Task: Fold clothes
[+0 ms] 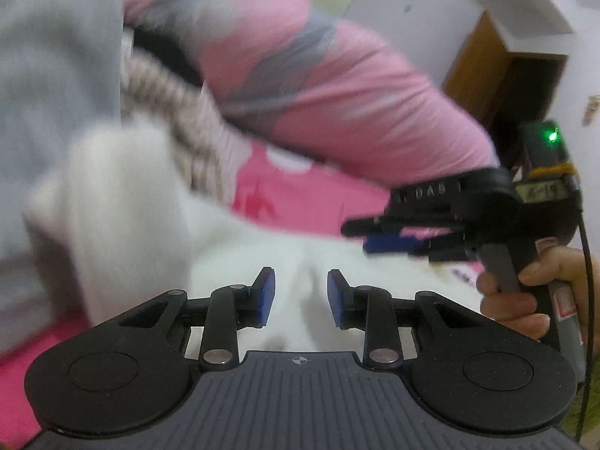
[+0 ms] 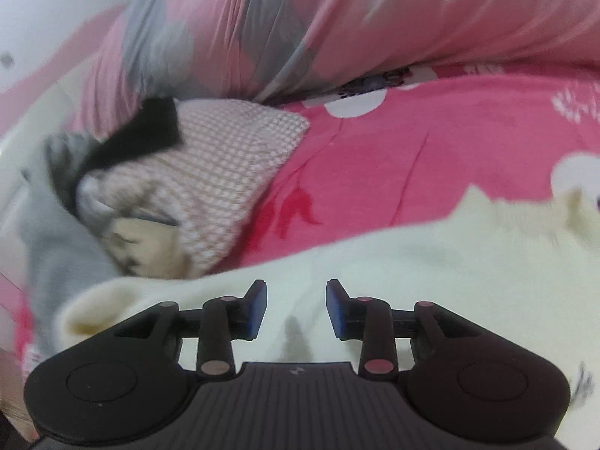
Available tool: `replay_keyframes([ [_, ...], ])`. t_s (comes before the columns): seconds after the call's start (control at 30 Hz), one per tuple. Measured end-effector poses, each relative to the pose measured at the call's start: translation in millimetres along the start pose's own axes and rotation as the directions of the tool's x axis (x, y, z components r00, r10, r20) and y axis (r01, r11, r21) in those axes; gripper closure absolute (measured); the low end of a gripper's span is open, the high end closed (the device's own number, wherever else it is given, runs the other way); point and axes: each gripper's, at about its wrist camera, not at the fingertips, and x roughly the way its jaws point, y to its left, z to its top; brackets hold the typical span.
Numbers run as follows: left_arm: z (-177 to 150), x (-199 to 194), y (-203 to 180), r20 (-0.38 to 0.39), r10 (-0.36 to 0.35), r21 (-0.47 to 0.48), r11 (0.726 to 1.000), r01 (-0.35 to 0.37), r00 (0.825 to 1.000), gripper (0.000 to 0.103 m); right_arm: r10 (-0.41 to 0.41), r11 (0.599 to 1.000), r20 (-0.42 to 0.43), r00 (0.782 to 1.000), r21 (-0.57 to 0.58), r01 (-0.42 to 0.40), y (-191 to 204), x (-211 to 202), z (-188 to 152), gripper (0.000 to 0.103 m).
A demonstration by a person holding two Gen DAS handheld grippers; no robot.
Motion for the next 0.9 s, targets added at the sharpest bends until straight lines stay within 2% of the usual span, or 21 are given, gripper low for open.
replay_keyframes([
  [0.1, -2.6, -24.2, -0.6, 0.034, 0.02, 0.055, 0.998, -0.022, 0.999, 0.07, 0.089, 0.995, -0.016, 0.996, 0.042, -0.088, 15.4, -10.3, 0.8, 0.062],
  [0.17, -8.0, -31.7, 4.8, 0.03, 0.041, 0.071, 0.997, -0.043, 0.999, 0.07, 0.15, 0.988, -0.03, 0.988, 0.046, -0.149, 33.8, -11.2, 2.4, 0.055],
  [0.23, -12.2, -32.9, 16.5, 0.017, 0.061, 0.044, 0.997, -0.061, 0.998, 0.07, 0.209, 0.977, -0.06, 0.976, 0.042, -0.207, 58.3, -8.5, 2.8, 0.054],
  [0.33, -16.3, -36.9, 36.5, 0.025, 0.077, -0.011, 0.997, -0.076, 0.997, 0.07, 0.249, 0.968, -0.113, 0.962, 0.006, -0.25, 98.9, 9.7, 3.5, 0.05],
  [0.43, -19.6, -34.1, 55.1, 0.039, 0.07, -0.066, 0.996, -0.067, 0.997, 0.07, 0.234, 0.968, -0.169, 0.958, -0.051, -0.245, 134.8, 35.9, 6.7, 0.04],
  [0.63, -23.2, -29.8, 65.4, 0.02, 0.05, -0.099, 0.994, -0.048, 0.999, 0.07, 0.097, 0.976, -0.244, 0.965, -0.166, -0.14, 172.0, 78.8, 5.1, 0.035],
  [0.7, -23.1, -32.1, 65.0, 0.025, 0.042, -0.097, 0.994, -0.039, 0.999, 0.07, 0.063, 0.975, -0.253, 0.965, -0.191, -0.114, 174.7, 88.4, 1.4, 0.039],
  [0.77, -21.8, -34.6, 64.6, 0.033, 0.032, -0.096, 0.995, -0.029, 0.999, 0.07, 0.082, 0.976, -0.239, 0.968, -0.175, -0.126, 171.3, 88.3, -2.3, 0.059],
  [0.87, -20.0, -38.8, 63.1, 0.049, 0.017, -0.087, 0.996, -0.013, 0.999, 0.07, 0.095, 0.98, -0.207, 0.974, -0.153, -0.128, 164.1, 82.3, -4.8, 0.077],
  [0.9, -19.7, -41.0, 61.2, 0.059, 0.014, -0.075, 0.997, -0.01, 0.998, 0.07, 0.106, 0.981, -0.193, 0.975, -0.139, -0.134, 160.4, 78.2, -5.6, 0.078],
])
